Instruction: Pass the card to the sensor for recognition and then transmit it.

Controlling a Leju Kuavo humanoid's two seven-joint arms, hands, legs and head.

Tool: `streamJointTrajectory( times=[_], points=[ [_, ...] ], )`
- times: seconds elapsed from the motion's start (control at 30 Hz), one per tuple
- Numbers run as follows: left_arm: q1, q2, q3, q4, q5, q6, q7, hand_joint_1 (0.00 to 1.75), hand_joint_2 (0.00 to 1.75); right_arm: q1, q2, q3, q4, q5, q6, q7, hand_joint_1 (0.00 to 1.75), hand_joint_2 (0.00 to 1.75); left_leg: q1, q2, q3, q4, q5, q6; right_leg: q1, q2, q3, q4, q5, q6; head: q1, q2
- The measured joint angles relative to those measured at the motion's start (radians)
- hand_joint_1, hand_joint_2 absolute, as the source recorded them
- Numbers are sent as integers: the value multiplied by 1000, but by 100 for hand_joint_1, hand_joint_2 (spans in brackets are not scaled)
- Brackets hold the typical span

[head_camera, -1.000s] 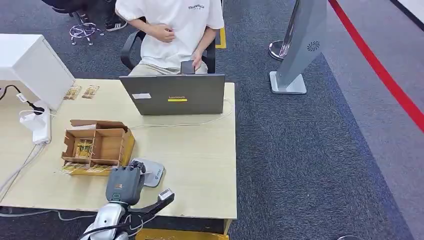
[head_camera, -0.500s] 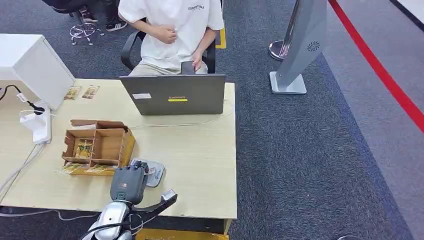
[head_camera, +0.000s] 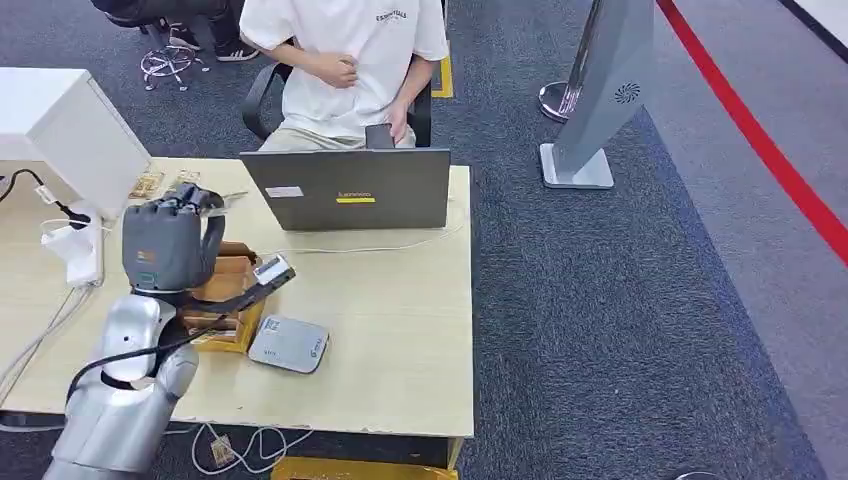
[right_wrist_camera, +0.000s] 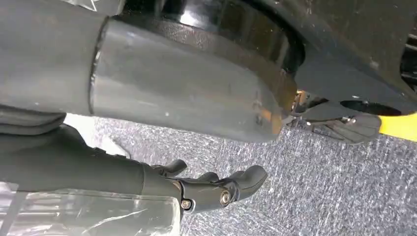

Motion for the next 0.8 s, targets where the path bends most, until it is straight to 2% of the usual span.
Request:
streamJointTrajectory(
  times=[0.17,0.37,0.5,0.63,0.8],
  points=[
    [-163,44,0,110,-53,-27,15,175,175,-1,-1,12,0,9,1,14,0,0,0,0,0,0,0,-1,0,1,2,0,1,0,0,0],
    [-207,55,0,163,-65,-27,23,175,175,-1,-1,19,0,10,1,16,0,0,-1,0,0,0,0,-1,-1,1,0,0,1,0,0,0],
    [-270,54,-8,231,-121,-84,69,175,175,-3,-1,19,0,8,13,35,0,0,0,0,-1,0,0,-1,0,1,-2,0,1,0,0,0],
    [-341,25,-44,305,-155,-104,103,175,175,-5,-2,19,0,5,15,61,0,0,0,0,-1,0,1,0,0,1,-1,0,1,1,0,0],
    [-367,-13,-81,347,-161,-108,121,175,175,-6,-2,19,0,2,15,73,0,0,-1,1,-1,1,1,0,-1,3,0,0,3,1,0,0]
  ],
)
